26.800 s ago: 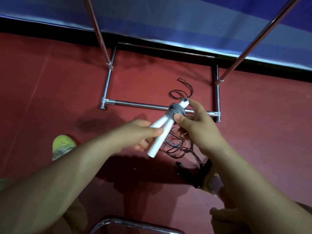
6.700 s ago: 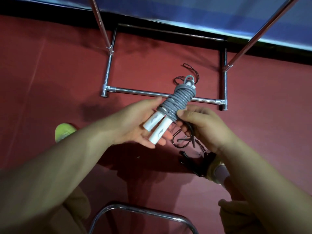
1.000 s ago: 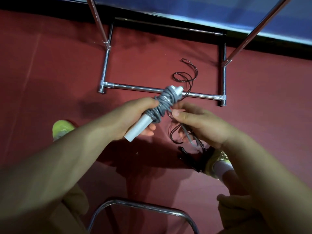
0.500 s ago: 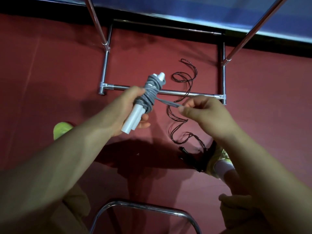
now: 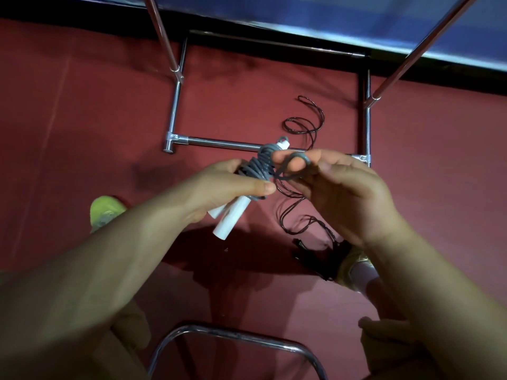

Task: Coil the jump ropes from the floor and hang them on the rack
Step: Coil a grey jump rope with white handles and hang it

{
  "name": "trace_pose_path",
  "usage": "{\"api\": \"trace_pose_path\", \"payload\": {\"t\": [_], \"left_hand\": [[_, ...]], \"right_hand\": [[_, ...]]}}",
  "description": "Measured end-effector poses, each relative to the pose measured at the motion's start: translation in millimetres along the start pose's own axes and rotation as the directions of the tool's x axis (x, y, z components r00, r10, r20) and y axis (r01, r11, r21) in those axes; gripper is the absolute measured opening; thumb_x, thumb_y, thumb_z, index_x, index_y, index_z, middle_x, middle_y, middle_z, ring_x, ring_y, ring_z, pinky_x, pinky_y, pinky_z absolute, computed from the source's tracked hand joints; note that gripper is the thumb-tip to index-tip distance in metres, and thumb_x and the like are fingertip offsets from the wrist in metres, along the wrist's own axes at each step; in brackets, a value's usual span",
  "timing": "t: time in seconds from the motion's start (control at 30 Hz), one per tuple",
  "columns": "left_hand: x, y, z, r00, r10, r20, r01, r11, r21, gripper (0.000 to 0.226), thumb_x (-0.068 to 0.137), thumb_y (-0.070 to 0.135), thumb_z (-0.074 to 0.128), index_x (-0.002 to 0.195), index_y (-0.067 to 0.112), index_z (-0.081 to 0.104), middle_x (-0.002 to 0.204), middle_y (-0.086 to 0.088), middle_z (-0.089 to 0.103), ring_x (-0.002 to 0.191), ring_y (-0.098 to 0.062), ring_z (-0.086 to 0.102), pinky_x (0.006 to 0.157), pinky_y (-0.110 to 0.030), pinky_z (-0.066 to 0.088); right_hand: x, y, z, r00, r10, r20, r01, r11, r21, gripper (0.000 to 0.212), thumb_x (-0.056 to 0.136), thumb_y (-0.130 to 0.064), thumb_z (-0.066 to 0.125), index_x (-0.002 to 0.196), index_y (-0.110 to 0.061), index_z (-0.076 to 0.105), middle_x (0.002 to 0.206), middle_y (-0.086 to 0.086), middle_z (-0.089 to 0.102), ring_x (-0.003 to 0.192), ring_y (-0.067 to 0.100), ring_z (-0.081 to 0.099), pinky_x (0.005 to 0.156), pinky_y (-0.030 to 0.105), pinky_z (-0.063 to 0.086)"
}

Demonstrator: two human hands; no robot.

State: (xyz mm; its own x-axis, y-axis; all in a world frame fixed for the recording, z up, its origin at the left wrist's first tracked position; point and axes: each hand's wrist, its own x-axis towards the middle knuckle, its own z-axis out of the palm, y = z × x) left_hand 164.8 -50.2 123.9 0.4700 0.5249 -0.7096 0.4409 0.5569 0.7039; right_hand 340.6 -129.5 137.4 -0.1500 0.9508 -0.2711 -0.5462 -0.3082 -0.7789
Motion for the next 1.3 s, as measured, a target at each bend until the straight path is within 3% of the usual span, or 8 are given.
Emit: {"api": "trace_pose_path", "payload": {"t": [0.17, 0.33, 0.47, 0.63, 0.9, 1.07, 1.2, 1.3], "left_hand": [[-1, -5, 4, 0.997, 0.079, 0.018, -0.079, 0.997, -0.022, 0.054, 0.055, 0.027, 0.083, 0.104, 0.020, 0.060, 0.087, 0.007, 0.063, 0.081, -0.010, 0.063, 0.079, -0.036, 0.057], [-5, -2, 10, 0.987, 0.160, 0.012, -0.160, 0.987, 0.016, 0.044, 0.068, 0.015, 0.082, 0.101, 0.019, 0.054, 0.086, -0.001, 0.066, 0.071, -0.016, 0.069, 0.066, -0.033, 0.057], [-11, 2, 14, 0.985, 0.172, 0.026, -0.173, 0.984, 0.044, 0.044, 0.075, 0.009, 0.076, 0.108, 0.020, 0.050, 0.082, 0.005, 0.061, 0.054, 0.001, 0.062, 0.043, -0.013, 0.043], [-10, 1, 14, 0.988, 0.152, 0.015, -0.153, 0.985, 0.079, 0.036, 0.074, 0.024, 0.077, 0.099, 0.033, 0.053, 0.070, 0.015, 0.061, 0.053, -0.003, 0.062, 0.055, -0.028, 0.054], [-12, -3, 16, 0.994, 0.112, 0.018, -0.113, 0.987, 0.116, 0.033, 0.076, 0.042, 0.070, 0.094, 0.019, 0.056, 0.070, 0.005, 0.061, 0.051, -0.007, 0.060, 0.047, -0.022, 0.047], [-5, -5, 16, 0.998, 0.057, -0.006, -0.057, 0.992, -0.111, 0.021, 0.098, 0.021, 0.044, 0.092, 0.006, 0.058, 0.077, -0.009, 0.062, 0.058, -0.015, 0.062, 0.056, -0.025, 0.051], [-4, -7, 11, 0.998, 0.045, 0.033, -0.040, 0.990, -0.135, 0.006, 0.087, 0.019, 0.063, 0.088, 0.013, 0.064, 0.076, 0.001, 0.069, 0.074, -0.016, 0.064, 0.080, -0.035, 0.049], [-4, -6, 11, 0.997, 0.028, 0.066, -0.020, 0.992, -0.127, 0.028, 0.069, 0.020, 0.071, 0.093, 0.008, 0.062, 0.084, -0.006, 0.069, 0.083, -0.023, 0.064, 0.090, -0.044, 0.049]], "right_hand": [[1, 0, 4, 1.000, -0.022, -0.013, 0.023, 0.995, 0.097, 0.022, 0.081, -0.016, 0.061, 0.096, -0.007, 0.074, 0.111, 0.009, 0.070, 0.110, 0.021, 0.063, 0.098, 0.031, 0.046], [3, -1, 4, 0.982, 0.022, -0.187, 0.008, 0.987, 0.161, 0.029, 0.084, -0.007, 0.046, 0.090, -0.008, 0.075, 0.096, 0.008, 0.073, 0.093, 0.019, 0.068, 0.088, 0.030, 0.054], [6, -4, 2, 0.913, 0.112, -0.393, -0.021, 0.973, 0.228, 0.017, 0.087, -0.013, 0.049, 0.092, -0.011, 0.066, 0.081, 0.000, 0.070, 0.077, 0.012, 0.067, 0.078, 0.028, 0.057], [8, -2, 0, 0.861, 0.124, -0.494, -0.005, 0.972, 0.235, 0.019, 0.098, -0.014, 0.043, 0.089, -0.015, 0.060, 0.076, -0.004, 0.067, 0.071, 0.009, 0.065, 0.076, 0.025, 0.056], [6, 10, 5, 0.828, -0.064, -0.557, -0.011, 0.992, -0.129, 0.020, 0.099, -0.012, 0.046, 0.086, -0.015, 0.062, 0.077, -0.003, 0.067, 0.074, 0.013, 0.062, 0.069, 0.024, 0.054], [7, 9, 5, 0.843, -0.080, -0.532, -0.044, 0.975, -0.216, 0.018, 0.097, -0.011, 0.050, 0.085, -0.014, 0.063, 0.078, -0.001, 0.070, 0.071, 0.014, 0.066, 0.060, 0.023, 0.053], [5, 7, 2, 0.842, -0.114, -0.527, -0.056, 0.954, -0.295, 0.013, 0.097, -0.009, 0.051, 0.088, -0.014, 0.059, 0.076, -0.004, 0.070, 0.070, 0.013, 0.066, 0.060, 0.022, 0.053], [5, 8, 1, 0.844, -0.087, -0.528, -0.084, 0.953, -0.292, 0.010, 0.096, -0.008, 0.052, 0.092, -0.014, 0.059, 0.079, 0.000, 0.069, 0.074, 0.019, 0.064, 0.062, 0.027, 0.056]]}}
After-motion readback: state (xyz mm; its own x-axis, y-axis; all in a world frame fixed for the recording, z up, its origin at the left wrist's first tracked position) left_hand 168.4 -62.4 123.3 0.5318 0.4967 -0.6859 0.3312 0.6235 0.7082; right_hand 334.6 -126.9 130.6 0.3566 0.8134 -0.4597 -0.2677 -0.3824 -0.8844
